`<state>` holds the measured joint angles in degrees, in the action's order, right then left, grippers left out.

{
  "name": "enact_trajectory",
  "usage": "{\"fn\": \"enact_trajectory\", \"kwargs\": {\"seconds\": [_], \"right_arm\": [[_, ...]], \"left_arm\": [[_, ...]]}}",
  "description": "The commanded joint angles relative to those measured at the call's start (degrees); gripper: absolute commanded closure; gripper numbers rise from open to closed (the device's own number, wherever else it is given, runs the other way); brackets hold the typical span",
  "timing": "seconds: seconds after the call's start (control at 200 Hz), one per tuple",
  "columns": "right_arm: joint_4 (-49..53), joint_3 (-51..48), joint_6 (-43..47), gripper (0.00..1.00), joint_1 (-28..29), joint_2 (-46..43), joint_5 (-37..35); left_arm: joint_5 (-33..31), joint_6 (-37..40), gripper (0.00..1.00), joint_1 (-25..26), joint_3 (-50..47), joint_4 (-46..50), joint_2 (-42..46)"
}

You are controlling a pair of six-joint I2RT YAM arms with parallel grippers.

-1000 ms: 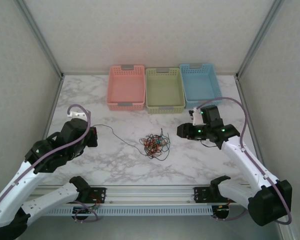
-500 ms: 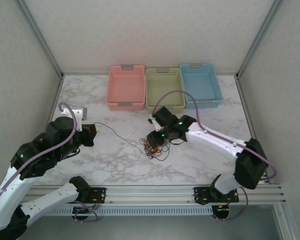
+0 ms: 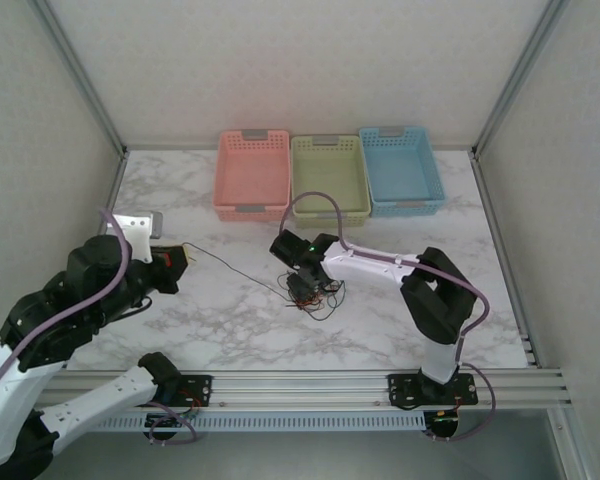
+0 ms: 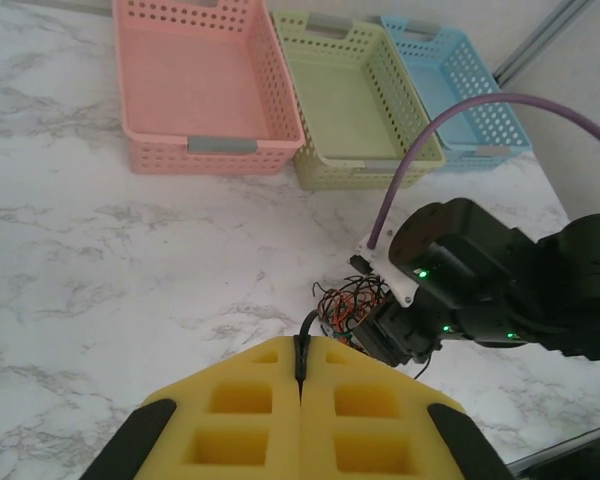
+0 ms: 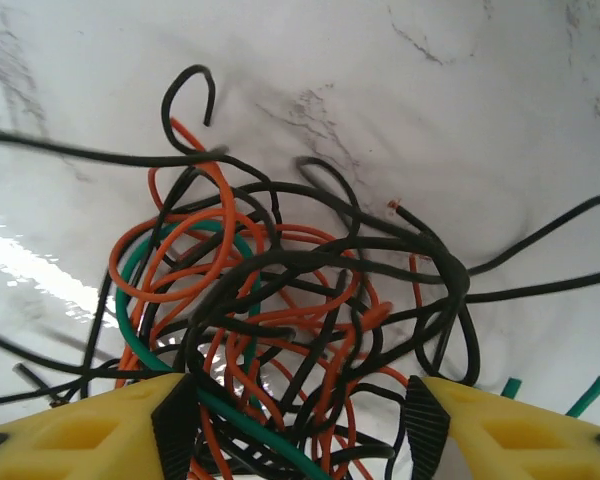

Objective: Untangle the cables

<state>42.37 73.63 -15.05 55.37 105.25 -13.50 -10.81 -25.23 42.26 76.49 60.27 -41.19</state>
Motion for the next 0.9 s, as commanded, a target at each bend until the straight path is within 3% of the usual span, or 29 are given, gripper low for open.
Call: {"fn": "enact_trajectory", "kwargs": {"seconds": [0.0,0.18,0.39,0.566,0.666,0.896], "right_arm": [[2.66,-1.47,-1.06,0.47,-2.48,0.07,-5.24],[-2.37,-8.15,-1.73,0.57,-10.25,-7.14,3.22],[-12.05,-17.14,-5.18,0.77,-21.99,-16.82,25.91],[-14.68,-19.66,-6.45,0.91,-26.9,-21.13,35.26],[-14.55,-19.86,-6.51,1.0,-28.95,-23.03,37.24],[-12.59,-19.83,-5.68,1.0,-32.63,-24.94,36.67]], "left_arm": [[0.24,0.49,1.0,-0.51,2.26,0.72,1.08],[-1.29,0.54,1.0,-0.47,3.43,1.76,2.31],[-2.17,0.54,1.0,-0.5,4.81,2.28,3.25],[-3.34,0.66,1.0,-0.43,5.5,2.53,4.14],[-4.06,0.71,1.0,-0.49,5.95,2.82,4.45],[-6.36,0.89,1.0,-0.46,7.04,3.35,5.94]]}}
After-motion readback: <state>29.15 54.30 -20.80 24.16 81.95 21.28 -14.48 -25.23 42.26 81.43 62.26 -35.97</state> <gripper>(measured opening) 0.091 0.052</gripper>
